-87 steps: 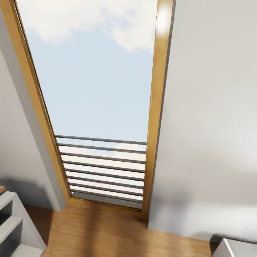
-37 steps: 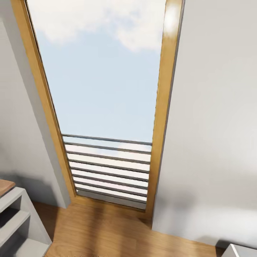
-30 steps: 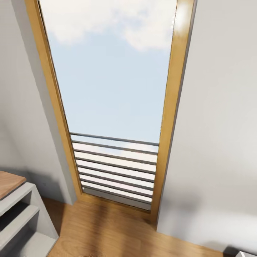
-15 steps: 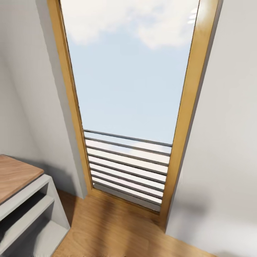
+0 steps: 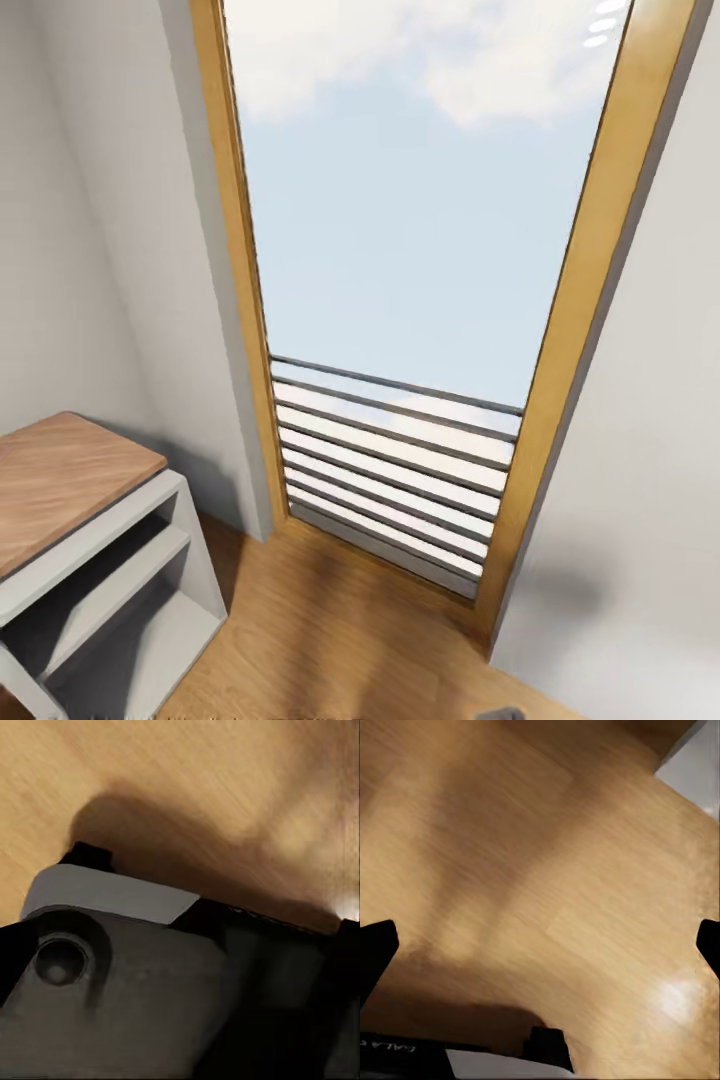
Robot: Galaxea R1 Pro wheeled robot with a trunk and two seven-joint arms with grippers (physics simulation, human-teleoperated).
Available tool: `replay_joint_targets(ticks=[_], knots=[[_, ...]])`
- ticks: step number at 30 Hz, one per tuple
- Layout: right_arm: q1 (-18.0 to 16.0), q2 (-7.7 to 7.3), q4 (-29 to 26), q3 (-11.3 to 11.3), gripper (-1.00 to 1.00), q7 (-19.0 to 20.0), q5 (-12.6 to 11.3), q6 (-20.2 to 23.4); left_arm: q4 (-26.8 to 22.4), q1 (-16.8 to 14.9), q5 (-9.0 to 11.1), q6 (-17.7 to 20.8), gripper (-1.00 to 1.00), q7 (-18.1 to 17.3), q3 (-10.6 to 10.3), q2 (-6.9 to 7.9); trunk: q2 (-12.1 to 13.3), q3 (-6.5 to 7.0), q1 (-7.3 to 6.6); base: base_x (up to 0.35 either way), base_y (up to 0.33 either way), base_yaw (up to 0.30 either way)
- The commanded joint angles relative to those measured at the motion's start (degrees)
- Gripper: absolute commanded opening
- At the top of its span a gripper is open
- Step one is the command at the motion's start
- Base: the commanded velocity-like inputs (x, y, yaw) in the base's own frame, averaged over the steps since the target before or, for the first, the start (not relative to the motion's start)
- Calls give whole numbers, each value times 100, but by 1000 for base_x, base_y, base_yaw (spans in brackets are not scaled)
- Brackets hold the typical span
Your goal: Attach the digital camera to the camera tripod in the bedroom.
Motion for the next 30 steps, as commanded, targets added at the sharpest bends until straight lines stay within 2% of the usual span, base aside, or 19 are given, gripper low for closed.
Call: replay_joint_targets(ticks=[1,2,6,7,10,13,14,21,30], knots=[[2,0,-435,75,100,3,58,95,-2034,35,71,127,100,85,11,-29,-3,-9,0,0,0,216],[2,0,-435,75,100,3,58,95,-2034,35,71,127,100,85,11,-29,-3,-15,0,0,0,216],[19,-4,-924,424,100,5,65,397,-2330,111,284,297,100,230,1,-97,-3,-37,0,0,0,215],[32,-11,-1372,636,100,5,58,745,-2376,142,528,346,100,296,0,-119,-3,-42,0,0,0,221],[39,-13,-1752,758,100,5,49,1068,-2370,160,716,368,100,376,-2,-131,-3,-58,0,-28,0,222],[44,-12,-1924,821,100,5,44,1217,-2337,168,792,361,100,429,-10,-140,-3,-74,0,-111,-13,223],[45,-11,-2076,927,100,5,39,1346,-2255,174,859,267,100,484,-40,-163,-3,-79,0,-229,-63,216],[46,-14,-2241,1267,100,5,53,1456,-2153,181,920,-65,100,564,-75,-201,-3,-113,0,-280,-88,217],[105,-17,-2679,1407,100,5,56,1548,-2134,194,1011,-160,100,590,-76,-209,-3,-128,0,-319,-93,254]])
